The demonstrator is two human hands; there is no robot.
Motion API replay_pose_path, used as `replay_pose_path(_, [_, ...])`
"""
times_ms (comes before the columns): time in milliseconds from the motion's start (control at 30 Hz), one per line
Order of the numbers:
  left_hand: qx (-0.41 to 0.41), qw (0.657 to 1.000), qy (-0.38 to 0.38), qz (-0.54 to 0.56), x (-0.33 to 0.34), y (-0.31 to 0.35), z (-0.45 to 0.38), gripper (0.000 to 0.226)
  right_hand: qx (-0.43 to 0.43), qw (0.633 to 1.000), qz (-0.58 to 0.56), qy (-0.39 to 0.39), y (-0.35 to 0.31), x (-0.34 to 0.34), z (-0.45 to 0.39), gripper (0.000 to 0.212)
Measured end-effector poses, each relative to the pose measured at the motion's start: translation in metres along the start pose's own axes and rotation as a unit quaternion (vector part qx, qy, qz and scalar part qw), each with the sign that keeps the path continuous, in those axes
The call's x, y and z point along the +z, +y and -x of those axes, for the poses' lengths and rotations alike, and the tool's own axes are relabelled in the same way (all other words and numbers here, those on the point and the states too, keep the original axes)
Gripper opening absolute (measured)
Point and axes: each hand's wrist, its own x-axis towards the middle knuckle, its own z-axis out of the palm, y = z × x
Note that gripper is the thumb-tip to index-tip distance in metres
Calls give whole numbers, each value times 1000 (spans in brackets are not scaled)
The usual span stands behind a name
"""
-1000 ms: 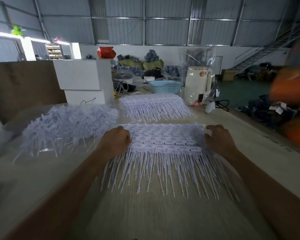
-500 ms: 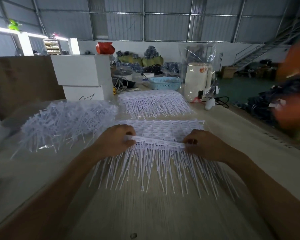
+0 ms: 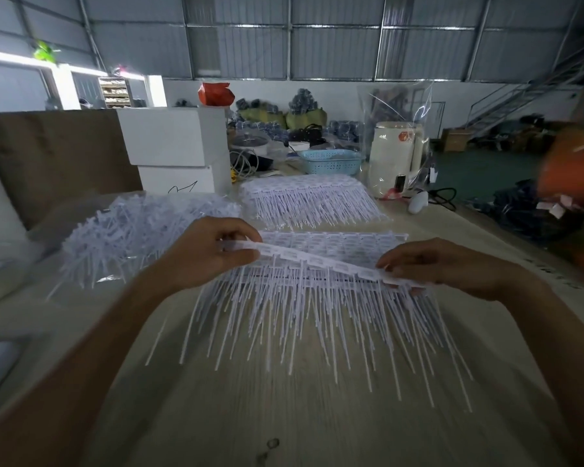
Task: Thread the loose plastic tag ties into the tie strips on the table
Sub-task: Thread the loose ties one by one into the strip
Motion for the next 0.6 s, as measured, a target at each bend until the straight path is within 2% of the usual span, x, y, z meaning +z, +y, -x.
replay_pose_path(100, [5, 1000, 14, -23, -1, -4, 9, 16, 11, 1000, -10, 1, 2, -7, -1, 31])
replay_pose_path(200, [-21, 998, 53, 29, -6, -15, 16, 17, 25, 1000, 3, -18, 8, -5, 0, 25])
replay_pose_path(333, [-36, 998, 29, 40, -8, -23, 22, 11, 3, 994, -88, 68, 18, 10, -4, 20])
replay_pose_path(433, [-46, 995, 69, 47, -9, -24, 25, 14, -2, 986, -132, 102, 21, 24, -12, 22])
replay_pose_path(533, [-40, 989, 127, -59, -11, -22, 24, 43, 10, 982, -143, 124, 18, 35, -18, 13])
replay_pose_path(600, [-31, 977, 134, -162, -13, -20, 23, 40, 23, 981, -135, 139, 17, 42, -20, 11])
